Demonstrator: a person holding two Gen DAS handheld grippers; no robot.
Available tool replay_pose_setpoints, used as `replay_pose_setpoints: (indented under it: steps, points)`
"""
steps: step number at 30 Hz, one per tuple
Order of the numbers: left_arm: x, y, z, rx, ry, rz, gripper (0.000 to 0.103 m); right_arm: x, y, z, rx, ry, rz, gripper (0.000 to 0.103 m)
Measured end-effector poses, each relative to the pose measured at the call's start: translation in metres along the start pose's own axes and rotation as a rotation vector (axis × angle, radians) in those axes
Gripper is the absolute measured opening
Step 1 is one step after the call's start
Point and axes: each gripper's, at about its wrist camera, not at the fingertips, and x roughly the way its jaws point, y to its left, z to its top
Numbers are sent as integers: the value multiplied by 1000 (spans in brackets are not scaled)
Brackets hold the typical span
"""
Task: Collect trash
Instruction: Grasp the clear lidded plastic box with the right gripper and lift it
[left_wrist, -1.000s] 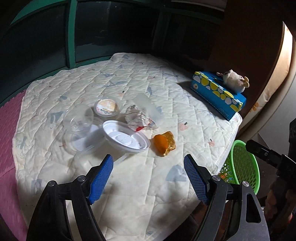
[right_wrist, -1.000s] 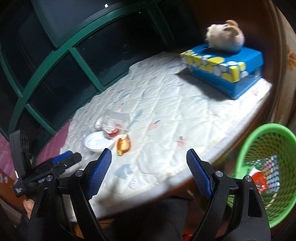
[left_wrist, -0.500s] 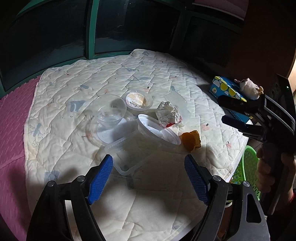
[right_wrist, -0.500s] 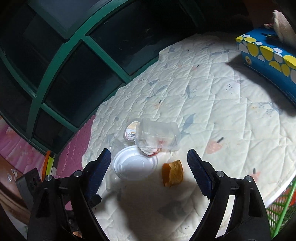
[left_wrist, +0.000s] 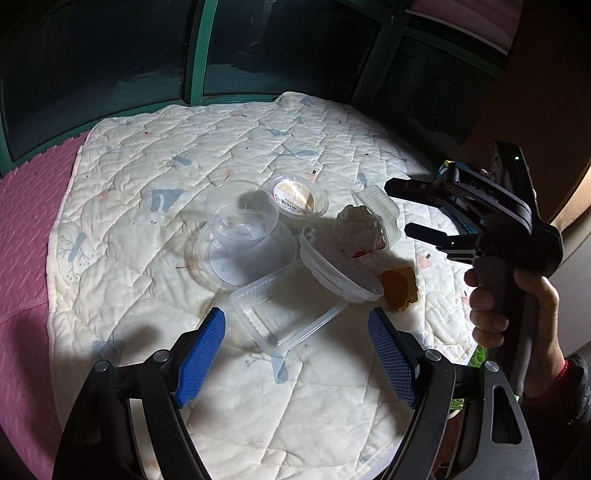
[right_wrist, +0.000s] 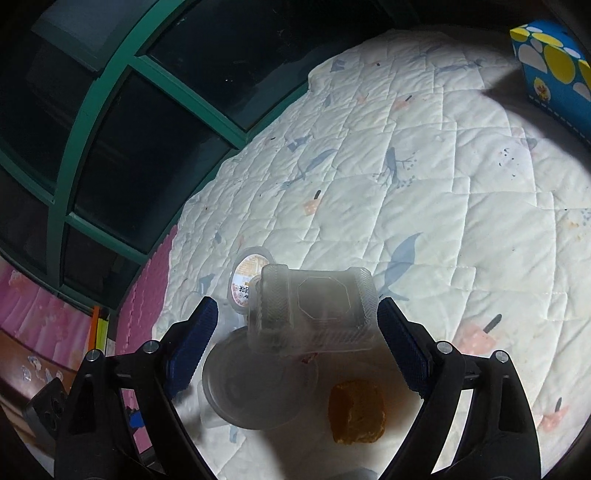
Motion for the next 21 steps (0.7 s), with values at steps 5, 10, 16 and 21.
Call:
replay_pose_setpoints:
  steps: [5,10,16,21]
  points:
    - [4,2,3,-4,3,0,77,13,-7,3,14,16,-15,87]
    - [9,0,6,2,9,-5,77,18,-11,5,25,14,-23,87]
    - [14,-2,7,1,22,-4,77,22,-13,5,28,32,-3,87]
    - [17,-5,9,3,31,-10,77,25,-14,4,43,37,16,79]
